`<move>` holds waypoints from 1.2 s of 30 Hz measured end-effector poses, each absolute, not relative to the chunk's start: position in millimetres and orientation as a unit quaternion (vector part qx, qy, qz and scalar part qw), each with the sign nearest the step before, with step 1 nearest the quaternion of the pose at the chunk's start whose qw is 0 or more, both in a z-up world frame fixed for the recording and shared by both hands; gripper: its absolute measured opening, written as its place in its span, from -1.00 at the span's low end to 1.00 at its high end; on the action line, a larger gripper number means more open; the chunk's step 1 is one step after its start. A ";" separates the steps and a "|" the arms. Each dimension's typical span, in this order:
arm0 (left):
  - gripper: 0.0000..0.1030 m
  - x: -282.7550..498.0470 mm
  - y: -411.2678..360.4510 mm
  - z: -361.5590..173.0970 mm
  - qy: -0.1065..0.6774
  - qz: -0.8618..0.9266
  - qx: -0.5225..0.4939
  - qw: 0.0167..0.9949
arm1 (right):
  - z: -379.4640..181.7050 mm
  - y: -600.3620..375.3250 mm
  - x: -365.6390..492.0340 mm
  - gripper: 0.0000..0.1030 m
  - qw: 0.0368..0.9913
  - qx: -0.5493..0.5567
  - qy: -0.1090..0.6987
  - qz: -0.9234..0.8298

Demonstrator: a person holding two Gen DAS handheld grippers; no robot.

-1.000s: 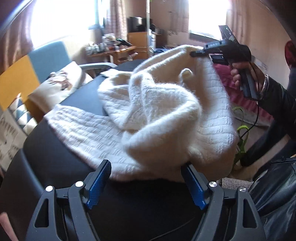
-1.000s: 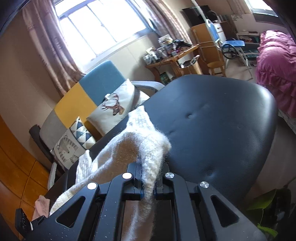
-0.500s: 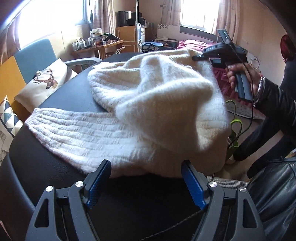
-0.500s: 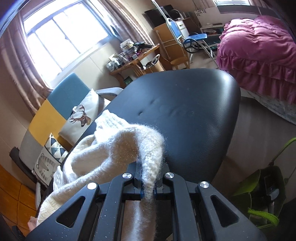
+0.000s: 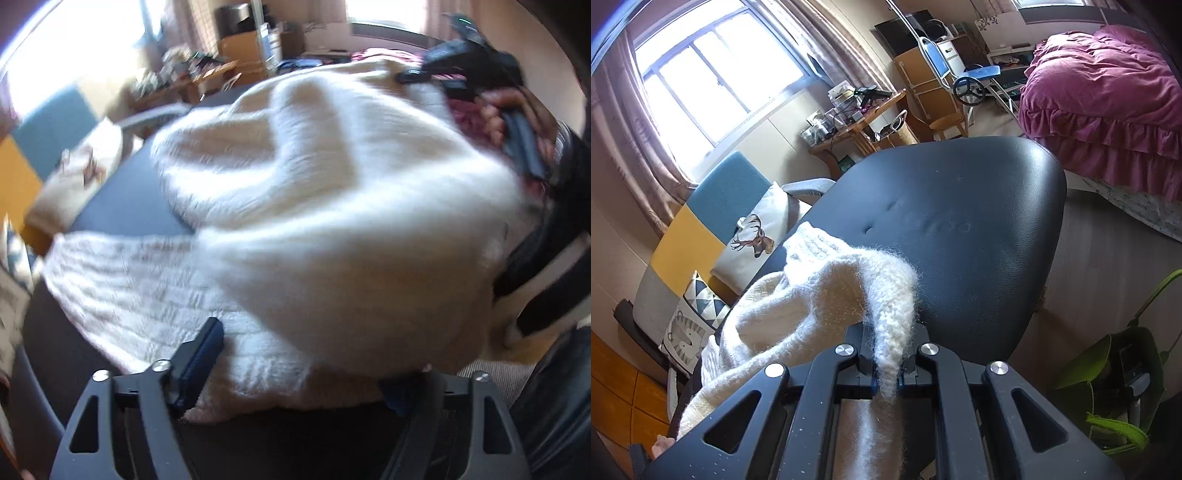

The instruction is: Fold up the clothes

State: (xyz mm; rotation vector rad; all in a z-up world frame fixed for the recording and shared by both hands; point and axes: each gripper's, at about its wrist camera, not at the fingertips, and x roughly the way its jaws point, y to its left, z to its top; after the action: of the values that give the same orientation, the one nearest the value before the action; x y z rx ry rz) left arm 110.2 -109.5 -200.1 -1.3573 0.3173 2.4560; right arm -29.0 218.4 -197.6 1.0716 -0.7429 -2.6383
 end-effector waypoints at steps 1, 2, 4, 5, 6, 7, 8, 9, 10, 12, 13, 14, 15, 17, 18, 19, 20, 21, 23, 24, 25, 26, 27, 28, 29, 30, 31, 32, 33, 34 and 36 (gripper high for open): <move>0.22 107.6 -116.5 -201.1 0.080 0.859 -0.482 0.154 | -198.0 219.2 -28.9 -0.87 0.098 0.363 -0.253 -0.892; 0.08 108.0 -122.0 -200.2 0.063 0.861 -0.483 0.149 | -198.7 220.4 -28.5 -0.87 0.094 0.363 -0.255 -0.891; -0.06 109.5 -133.0 -197.8 0.028 0.864 -0.482 0.141 | -200.1 223.2 -27.4 -0.87 0.085 0.362 -0.259 -0.892; -0.08 113.0 -138.1 -194.4 0.012 0.868 -0.476 0.143 | -200.9 224.6 -26.8 -0.87 0.080 0.361 -0.261 -0.892; -0.08 116.5 -141.4 -191.0 0.002 0.871 -0.469 0.147 | -201.6 226.0 -26.2 -0.87 0.075 0.361 -0.263 -0.891; -0.08 119.9 -144.5 -187.4 -0.005 0.873 -0.463 0.153 | -203.3 228.2 -25.5 -0.87 0.068 0.361 -0.266 -0.891; -0.06 122.1 -147.0 -184.4 -0.006 0.873 -0.460 0.159 | -205.4 230.8 -24.9 -0.87 0.061 0.362 -0.270 -0.890; -0.06 123.8 -148.9 -181.4 -0.005 0.873 -0.459 0.165 | -207.5 233.1 -24.2 -0.87 0.054 0.362 -0.274 -0.889; -0.06 124.1 -149.1 -178.2 0.005 0.871 -0.461 0.172 | -209.5 235.0 -23.3 -0.87 0.048 0.363 -0.277 -0.888; -0.06 125.2 -150.6 -171.6 0.025 0.870 -0.458 0.179 | -213.4 238.5 -21.9 -0.87 0.040 0.365 -0.281 -0.887; -0.06 123.7 -150.3 -166.8 0.033 0.870 -0.456 0.186 | -215.0 239.7 -21.4 -0.87 0.038 0.366 -0.283 -0.886; -0.06 121.0 -150.8 -161.2 0.038 0.870 -0.451 0.192 | -216.1 240.8 -20.9 -0.87 0.037 0.367 -0.283 -0.885; -0.06 120.3 -154.1 -156.2 0.043 0.872 -0.447 0.197 | -216.5 241.6 -20.7 -0.87 0.036 0.367 -0.284 -0.885; -0.06 116.7 -153.5 -143.3 0.059 0.873 -0.434 0.214 | -217.0 242.9 -21.3 -0.87 0.039 0.369 -0.286 -0.884; -0.05 119.2 -154.0 -139.6 0.069 0.872 -0.430 0.224 | -216.9 242.6 -21.6 -0.87 0.042 0.369 -0.286 -0.883; -0.05 119.0 -148.0 -134.0 0.088 0.871 -0.422 0.236 | -216.7 241.9 -21.9 -0.87 0.045 0.369 -0.286 -0.883; -0.05 117.2 -141.1 -131.1 0.102 0.870 -0.417 0.244 | -216.4 241.2 -22.1 -0.87 0.048 0.369 -0.286 -0.883; -0.05 116.3 -134.4 -128.2 0.116 0.869 -0.411 0.251 | -216.2 240.6 -22.3 -0.86 0.050 0.369 -0.285 -0.883; -0.05 120.4 -122.2 -121.9 0.140 0.862 -0.402 0.274 | -215.4 239.0 -22.5 -0.86 0.055 0.369 -0.284 -0.883; -0.05 126.1 -116.7 -117.6 0.147 0.859 -0.399 0.287 | -214.9 238.1 -22.6 -0.86 0.057 0.369 -0.284 -0.883; -0.05 131.1 -111.2 -113.6 0.153 0.855 -0.395 0.300 | -214.6 237.7 -22.6 -0.86 0.058 0.369 -0.284 -0.883; -0.05 133.3 -105.8 -110.8 0.160 0.851 -0.391 0.313 | -214.5 237.6 -22.6 -0.86 0.059 0.369 -0.285 -0.883; -0.05 136.5 -100.3 -107.9 0.167 0.847 -0.386 0.325 | -214.4 237.3 -22.5 -0.86 0.060 0.369 -0.286 -0.883; -0.05 142.1 -94.6 -105.4 0.178 0.843 -0.382 0.334 | -214.3 236.9 -22.4 -0.86 0.061 0.369 -0.286 -0.882; -0.05 145.4 -87.9 -104.6 0.190 0.839 -0.381 0.339 | -214.5 236.5 -22.1 -0.86 0.062 0.369 -0.286 -0.882; -0.04 148.2 -81.3 -103.9 0.201 0.835 -0.381 0.342 | -214.7 235.9 -21.9 -0.86 0.063 0.369 -0.287 -0.882; -0.03 149.2 -75.3 -103.7 0.212 0.833 -0.381 0.341 | -214.8 235.1 -21.8 -0.86 0.064 0.369 -0.288 -0.881; 0.00 149.6 -71.3 -103.3 0.217 0.833 -0.379 0.339 | -215.0 234.4 -21.6 -0.86 0.065 0.370 -0.288 -0.881; 0.03 149.0 -67.2 -102.5 0.222 0.836 -0.374 0.336 | -214.9 234.0 -21.6 -0.86 0.066 0.370 -0.288 -0.881; 0.03 148.2 -62.8 -101.4 0.225 0.838 -0.370 0.332 | -214.7 233.9 -21.8 -0.86 0.067 0.370 -0.289 -0.880; 0.05 144.7 -52.7 -98.6 0.220 0.844 -0.366 0.324 | -214.0 233.6 -21.4 -0.86 0.070 0.370 -0.289 -0.880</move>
State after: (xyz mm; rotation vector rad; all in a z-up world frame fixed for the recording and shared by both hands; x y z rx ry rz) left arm 144.7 -52.7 -98.6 -0.9595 0.5759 2.2143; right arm -21.4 233.6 -214.0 1.1140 -0.8696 -2.6480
